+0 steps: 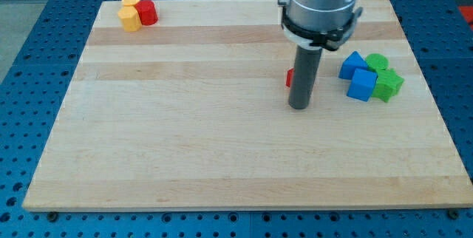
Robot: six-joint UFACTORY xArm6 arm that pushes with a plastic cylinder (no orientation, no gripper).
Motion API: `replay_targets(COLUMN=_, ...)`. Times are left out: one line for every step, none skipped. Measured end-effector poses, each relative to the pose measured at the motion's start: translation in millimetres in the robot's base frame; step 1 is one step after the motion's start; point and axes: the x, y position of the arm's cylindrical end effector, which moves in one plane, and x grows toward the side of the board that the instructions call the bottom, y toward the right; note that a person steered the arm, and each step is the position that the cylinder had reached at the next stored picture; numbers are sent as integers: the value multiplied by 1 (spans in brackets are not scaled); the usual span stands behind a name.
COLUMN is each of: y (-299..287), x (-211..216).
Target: Push the red star to the left side of the blue triangle
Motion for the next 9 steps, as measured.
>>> replay_targets(y=-1, x=-20)
replay_targets(y=-1, x=-38)
replay_targets(y=-25, x=-37)
replay_targets(y=-64, x=-42)
replay_targets(y=-73, x=-66)
replay_targets(y=-60, x=-87)
replay_targets(y=-41, x=-81)
replay_targets(y=-18, x=-72)
replay_targets(y=7, x=-68)
